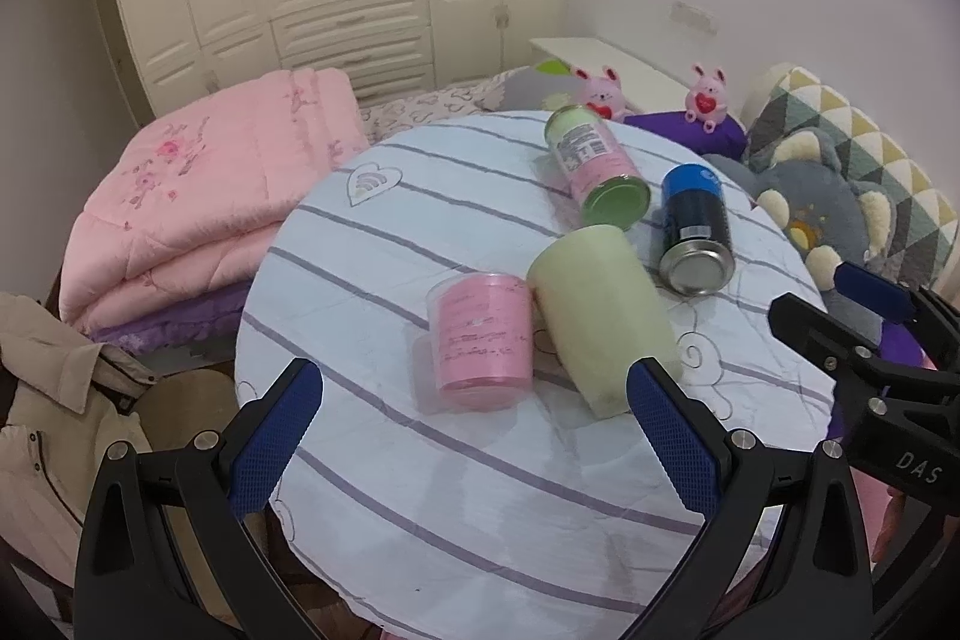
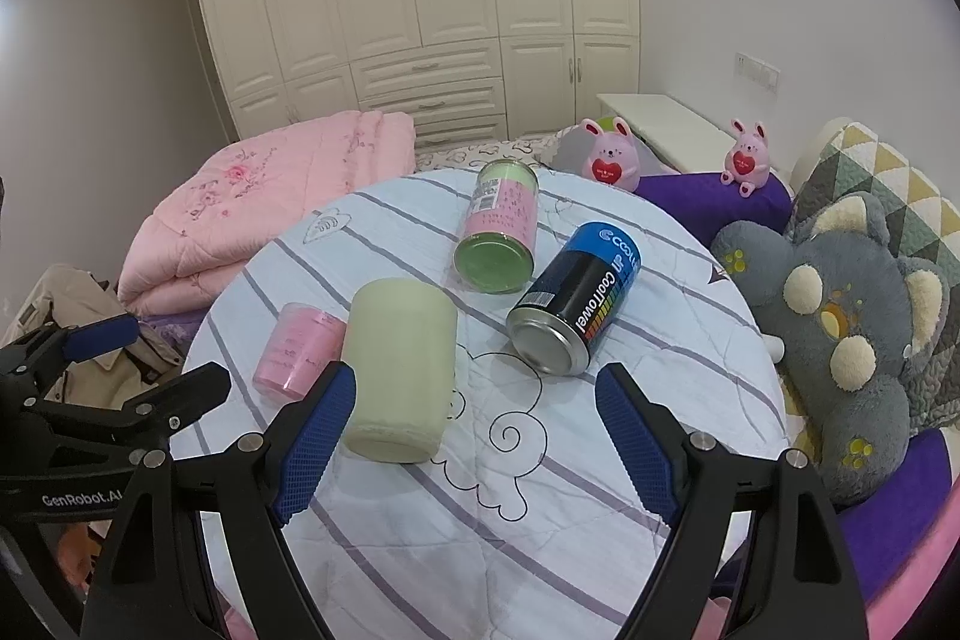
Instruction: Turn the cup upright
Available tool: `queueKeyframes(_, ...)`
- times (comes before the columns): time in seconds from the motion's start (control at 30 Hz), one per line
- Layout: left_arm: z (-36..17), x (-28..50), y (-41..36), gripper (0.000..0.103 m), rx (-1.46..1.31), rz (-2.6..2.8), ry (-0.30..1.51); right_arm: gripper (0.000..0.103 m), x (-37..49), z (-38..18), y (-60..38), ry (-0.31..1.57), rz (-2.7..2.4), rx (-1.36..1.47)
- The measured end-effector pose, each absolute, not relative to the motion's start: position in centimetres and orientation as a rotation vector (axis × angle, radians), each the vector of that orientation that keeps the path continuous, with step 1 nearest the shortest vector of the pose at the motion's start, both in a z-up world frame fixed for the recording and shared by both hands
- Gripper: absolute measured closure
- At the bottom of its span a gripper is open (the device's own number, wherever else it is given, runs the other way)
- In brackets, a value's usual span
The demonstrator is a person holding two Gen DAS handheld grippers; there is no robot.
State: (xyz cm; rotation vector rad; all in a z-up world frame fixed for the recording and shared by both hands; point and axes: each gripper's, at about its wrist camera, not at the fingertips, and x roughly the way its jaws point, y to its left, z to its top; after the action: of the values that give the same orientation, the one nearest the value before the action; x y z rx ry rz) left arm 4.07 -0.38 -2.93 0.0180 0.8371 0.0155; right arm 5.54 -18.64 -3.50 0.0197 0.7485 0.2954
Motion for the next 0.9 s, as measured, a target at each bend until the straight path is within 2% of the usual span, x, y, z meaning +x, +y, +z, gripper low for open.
queueKeyframes(0.43,-7.2,7.6,2.4,0.000,-0.004,0.087,1.024,0.019,7.2,-5.0,-18.7,0.786,0.327,0.042)
queueKeyframes(0.9,-10.5,12.3,0.4,0.001,-0.001,0.039,1.128,0.019,9.0,-6.5,-18.4,0.831,0.361,0.046)
